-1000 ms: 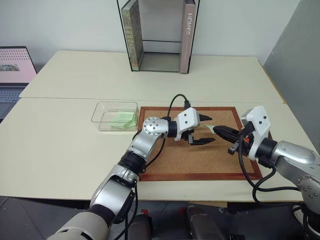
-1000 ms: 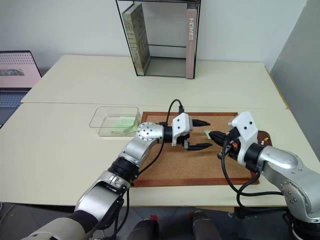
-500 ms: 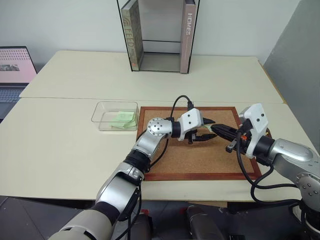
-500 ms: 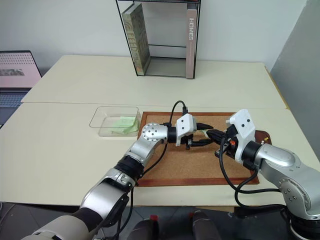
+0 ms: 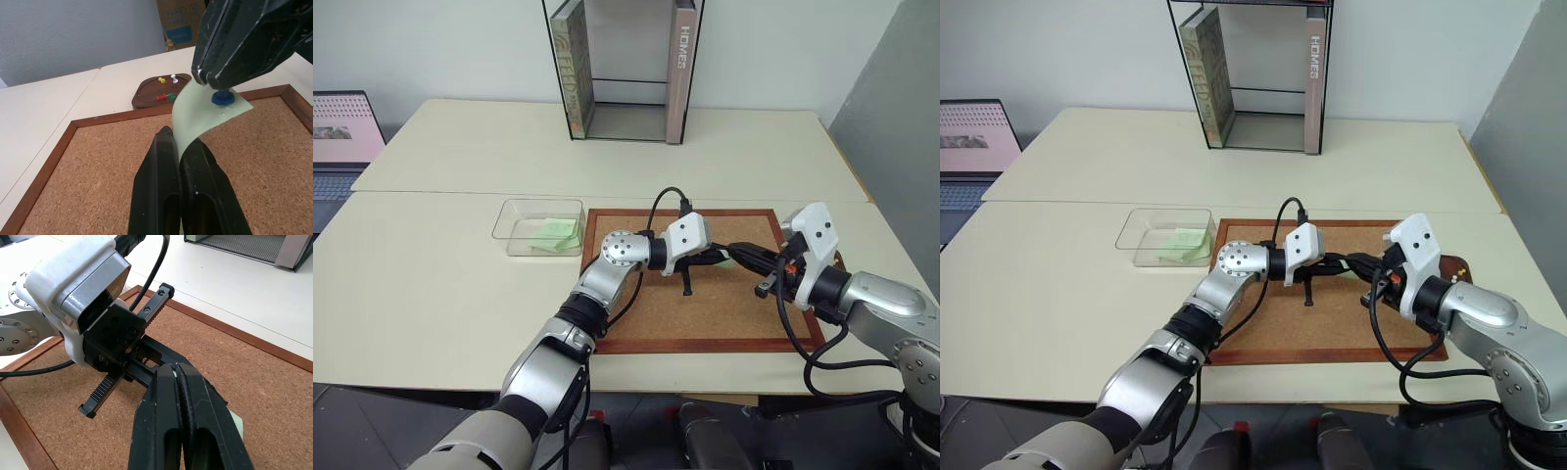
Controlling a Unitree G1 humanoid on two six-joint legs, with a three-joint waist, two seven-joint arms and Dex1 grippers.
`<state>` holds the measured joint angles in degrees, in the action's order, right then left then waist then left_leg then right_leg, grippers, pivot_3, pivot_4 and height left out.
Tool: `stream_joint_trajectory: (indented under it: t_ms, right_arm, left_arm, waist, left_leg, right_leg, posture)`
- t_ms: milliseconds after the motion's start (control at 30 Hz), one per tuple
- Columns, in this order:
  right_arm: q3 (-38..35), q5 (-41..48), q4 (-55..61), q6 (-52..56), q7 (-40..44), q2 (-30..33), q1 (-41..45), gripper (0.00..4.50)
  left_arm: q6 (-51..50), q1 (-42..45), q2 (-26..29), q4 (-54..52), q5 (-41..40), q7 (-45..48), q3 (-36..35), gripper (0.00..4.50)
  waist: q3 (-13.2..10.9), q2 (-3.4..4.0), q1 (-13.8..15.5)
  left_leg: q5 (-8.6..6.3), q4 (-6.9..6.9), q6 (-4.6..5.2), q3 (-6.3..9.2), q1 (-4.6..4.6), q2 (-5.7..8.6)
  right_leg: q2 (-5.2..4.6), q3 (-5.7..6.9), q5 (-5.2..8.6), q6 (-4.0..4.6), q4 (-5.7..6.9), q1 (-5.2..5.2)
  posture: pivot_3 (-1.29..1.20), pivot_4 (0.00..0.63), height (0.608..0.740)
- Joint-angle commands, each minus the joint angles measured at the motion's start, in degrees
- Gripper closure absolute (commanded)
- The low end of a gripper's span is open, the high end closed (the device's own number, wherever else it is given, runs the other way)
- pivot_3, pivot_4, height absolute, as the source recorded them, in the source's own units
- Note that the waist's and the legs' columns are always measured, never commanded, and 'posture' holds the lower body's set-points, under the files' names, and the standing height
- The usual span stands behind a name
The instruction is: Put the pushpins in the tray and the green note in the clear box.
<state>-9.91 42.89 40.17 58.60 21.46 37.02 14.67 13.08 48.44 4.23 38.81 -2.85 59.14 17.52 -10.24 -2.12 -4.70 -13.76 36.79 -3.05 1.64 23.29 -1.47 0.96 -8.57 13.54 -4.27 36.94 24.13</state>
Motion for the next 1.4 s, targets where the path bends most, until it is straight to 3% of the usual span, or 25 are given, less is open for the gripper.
stream_joint_trajectory:
  t_ms: [33, 433, 567, 700, 900, 1233, 1400]
  right_arm:
    - [-1.28, 0.97, 1.68, -0.52, -0.83, -0.36, 0.71, 4.50]
    - [-8.06, 6.79, 0.43, 1.72, -5.39, -1.36, 3.74, 4.50]
    - [-12.78, 7.33, -0.69, 2.41, -5.80, 1.53, 2.65, 4.50]
    - [-15.80, 2.36, -3.81, 1.15, -5.23, 5.87, -2.66, 4.50]
    - [-11.39, -9.94, -13.86, -8.64, -2.10, 9.34, -10.63, 4.50]
    - [-2.17, -24.31, -37.63, -22.32, 0.57, 8.92, -3.15, 4.50]
    - [-1.15, -26.27, -44.06, -24.93, 1.98, 7.55, 1.15, 3.50]
  left_arm:
    - [1.00, 0.17, -0.40, -1.53, -0.74, 0.30, -0.87, 4.47]
    - [1.82, -1.65, 1.16, -2.58, 1.04, -2.45, -0.70, 4.47]
    - [1.92, -2.30, 1.56, -3.07, 1.62, -3.41, -0.58, 4.47]
    - [1.33, -2.97, 1.90, -4.46, 1.89, -5.06, -0.86, 4.47]
    - [-0.21, -3.91, 2.25, -7.04, 1.95, -6.45, -0.61, 4.47]
    - [-2.58, -4.34, 2.55, -9.82, 1.77, -7.98, -0.91, 4.47]
    - [-3.30, -3.96, 2.39, -10.22, 1.61, -8.90, -1.12, 4.50]
  waist:
    - [0.00, 0.00, 0.00]
    - [0.01, 0.01, 0.04]
    - [0.01, 0.01, 0.08]
    - [0.01, 0.01, 0.27]
    - [0.03, 0.04, 0.61]
    - [0.03, 0.09, -0.15]
    - [0.03, 0.09, -0.10]
  left_leg:
    - [0.00, 0.00, 0.00, 0.00, 0.00, 0.00]
    - [0.00, 0.06, 0.00, 0.04, 0.00, 0.00]
    - [0.00, 0.06, 0.00, 0.05, 0.02, 0.00]
    - [0.00, 0.08, 0.01, 0.06, 0.05, 0.01]
    - [0.00, 0.12, 0.01, 0.06, 0.04, 0.03]
    - [0.02, 0.14, 0.03, -0.19, -0.27, 0.03]
    - [0.02, 0.11, 0.03, -0.17, -0.26, 0.03]
  right_leg:
    - [0.00, 0.00, 0.00, 0.00, 0.00, 0.00]
    - [0.00, 0.02, -0.01, -0.01, 0.04, -0.02]
    - [0.00, 0.03, -0.01, -0.01, 0.04, -0.01]
    - [-0.01, 0.04, -0.01, -0.01, 0.03, -0.02]
    - [-0.02, 0.04, -0.02, -0.02, 0.04, -0.04]
    - [0.00, -0.18, -0.07, -0.10, 0.15, -0.15]
    - [0.01, -0.17, -0.07, -0.10, 0.13, -0.16]
  posture:
    - [0.00, 0.150, 0.740]
    - [0.00, 0.150, 0.740]
    - [0.00, 0.150, 0.740]
    - [0.00, 0.150, 0.740]
    - [0.00, 0.150, 0.740]
    - [0.00, 0.150, 0.740]
    - [0.00, 0.150, 0.740]
